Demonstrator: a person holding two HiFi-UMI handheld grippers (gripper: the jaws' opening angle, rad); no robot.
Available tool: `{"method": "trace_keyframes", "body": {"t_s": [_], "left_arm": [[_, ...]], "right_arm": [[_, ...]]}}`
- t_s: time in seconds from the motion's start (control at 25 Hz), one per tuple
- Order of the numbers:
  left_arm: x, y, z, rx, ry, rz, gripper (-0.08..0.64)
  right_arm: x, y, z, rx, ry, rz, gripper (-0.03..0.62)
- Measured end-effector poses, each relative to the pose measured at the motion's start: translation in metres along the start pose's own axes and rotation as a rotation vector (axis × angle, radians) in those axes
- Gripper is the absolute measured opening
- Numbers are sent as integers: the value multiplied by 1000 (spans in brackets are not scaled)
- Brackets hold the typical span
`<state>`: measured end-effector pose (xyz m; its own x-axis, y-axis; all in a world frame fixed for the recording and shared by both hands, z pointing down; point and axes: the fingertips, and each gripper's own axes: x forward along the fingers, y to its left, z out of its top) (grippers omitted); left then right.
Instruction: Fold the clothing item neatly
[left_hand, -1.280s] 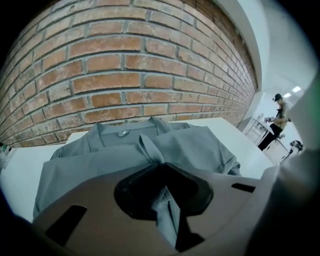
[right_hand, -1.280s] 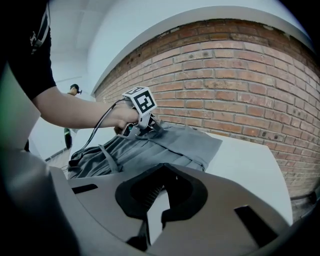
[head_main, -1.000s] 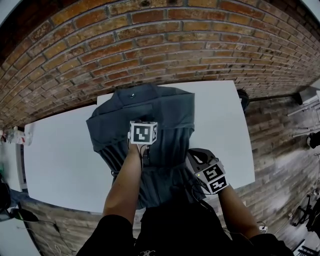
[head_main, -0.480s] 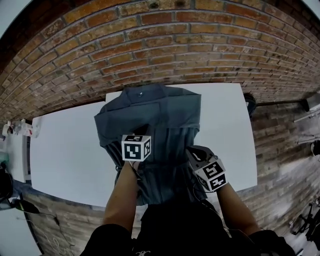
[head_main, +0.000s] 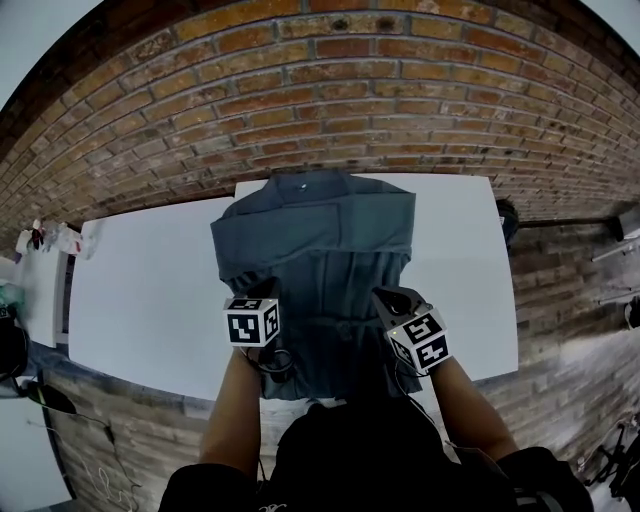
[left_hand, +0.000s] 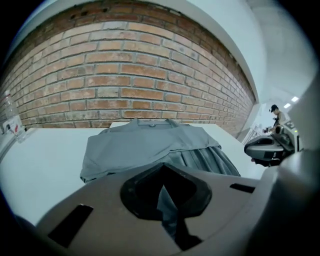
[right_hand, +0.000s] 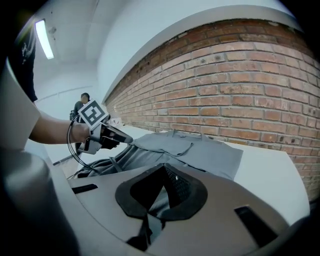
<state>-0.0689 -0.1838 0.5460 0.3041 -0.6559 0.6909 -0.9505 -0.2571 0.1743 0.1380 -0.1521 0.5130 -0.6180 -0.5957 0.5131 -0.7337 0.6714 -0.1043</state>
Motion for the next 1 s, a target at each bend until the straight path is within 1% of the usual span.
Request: {"method": "trace_keyframes", "body": {"t_s": [0.16,0.28,0.48,0.64,0.8,1.0], "left_arm": [[-31,15,-20,-20,-26,-14,-3],[-59,26,-35,-19,-47,-35,-3],[-106,36,-63,22,-62,-75,-3],[-138,40,-81,27,-84,-97,-3],[-165,40,-105,60,-92,-99,-3],[-184,45,-127,92,-97,-98,-2]], "right_arm": [[-6,15,-2,-1,0,-38,2],[-15,26,-5,8,-4,-82,2],[-36,53,-17,24,0,-134,2],[-53,77,-34,31,10,-163,2],[-70,97,-54,48,17,-187,2],[-80,117,-55,38,-15,-198,2]]}}
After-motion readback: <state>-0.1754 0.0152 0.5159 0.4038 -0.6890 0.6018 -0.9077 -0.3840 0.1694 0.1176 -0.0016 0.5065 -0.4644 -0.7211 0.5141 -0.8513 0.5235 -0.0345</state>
